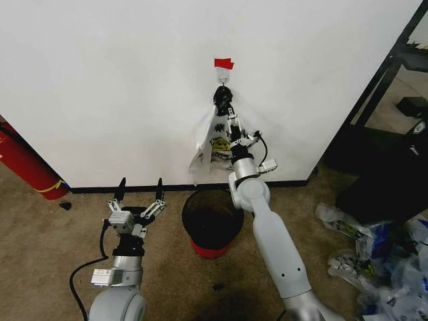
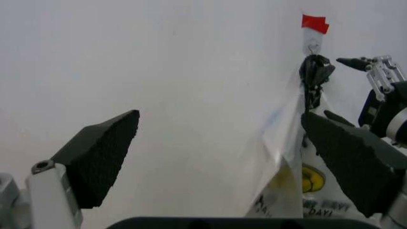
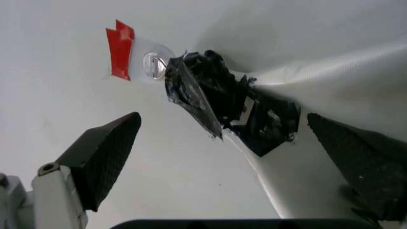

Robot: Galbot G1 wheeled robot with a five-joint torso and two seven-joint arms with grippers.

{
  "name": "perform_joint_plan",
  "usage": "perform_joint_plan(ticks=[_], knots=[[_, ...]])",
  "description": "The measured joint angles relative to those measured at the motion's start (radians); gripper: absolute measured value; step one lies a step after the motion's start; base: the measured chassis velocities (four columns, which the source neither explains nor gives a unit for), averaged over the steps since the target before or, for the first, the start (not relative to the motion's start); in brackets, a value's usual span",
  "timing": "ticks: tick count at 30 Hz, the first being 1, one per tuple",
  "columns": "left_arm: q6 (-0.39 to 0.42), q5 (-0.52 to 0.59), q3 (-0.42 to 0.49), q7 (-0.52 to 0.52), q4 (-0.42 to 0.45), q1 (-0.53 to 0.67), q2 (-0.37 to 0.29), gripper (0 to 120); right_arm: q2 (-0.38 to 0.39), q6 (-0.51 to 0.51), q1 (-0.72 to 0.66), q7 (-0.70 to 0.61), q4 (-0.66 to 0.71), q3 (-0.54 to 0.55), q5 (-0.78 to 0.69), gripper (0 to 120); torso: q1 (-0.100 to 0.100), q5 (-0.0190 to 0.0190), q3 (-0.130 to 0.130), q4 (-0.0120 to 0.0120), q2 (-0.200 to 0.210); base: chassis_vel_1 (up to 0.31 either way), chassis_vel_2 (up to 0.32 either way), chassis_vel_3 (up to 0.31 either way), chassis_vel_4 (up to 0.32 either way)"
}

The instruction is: Pick up the garbage bag from the wall and place it over the trash bin.

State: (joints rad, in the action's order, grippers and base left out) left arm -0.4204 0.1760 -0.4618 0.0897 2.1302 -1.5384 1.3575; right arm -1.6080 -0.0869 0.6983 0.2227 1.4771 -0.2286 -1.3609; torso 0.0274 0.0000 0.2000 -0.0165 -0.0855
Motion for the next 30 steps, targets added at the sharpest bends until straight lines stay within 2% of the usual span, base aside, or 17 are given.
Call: perform_joint_plan(ticks=[8,19,26,30], knots=[[-0.001,0.002,-0.004,0.004,0.005,0.002,-0.004,100,-0.002,0.002,-0.017,0.05,-0.068,-0.012,0.037,73,0.0,0.0,0.0,0.0,0.0,0.0,0.0,0.0,0.0],[-0.009,0.005,-0.011,0.012,0.008,-0.01,-0.007,100,-0.001,0.004,-0.046,0.1,-0.136,-0.028,0.06,72,0.0,0.0,0.0,0.0001,0.0,0.0,0.0,0.0,0.0],[-0.009,0.001,-0.01,0.012,0.012,-0.011,-0.006,100,-0.001,0.005,-0.058,0.114,-0.15,-0.031,0.084,60,0.0,0.0,0.0,0.0,0.0,0.0,0.0,0.0,0.0],[-0.009,-0.002,-0.012,0.011,0.021,-0.018,-0.006,100,0.0,0.005,-0.07,0.12,-0.163,-0.034,0.095,58,0.0,-0.0001,0.0,0.0,0.0,0.0,0.0,0.0,0.0]])
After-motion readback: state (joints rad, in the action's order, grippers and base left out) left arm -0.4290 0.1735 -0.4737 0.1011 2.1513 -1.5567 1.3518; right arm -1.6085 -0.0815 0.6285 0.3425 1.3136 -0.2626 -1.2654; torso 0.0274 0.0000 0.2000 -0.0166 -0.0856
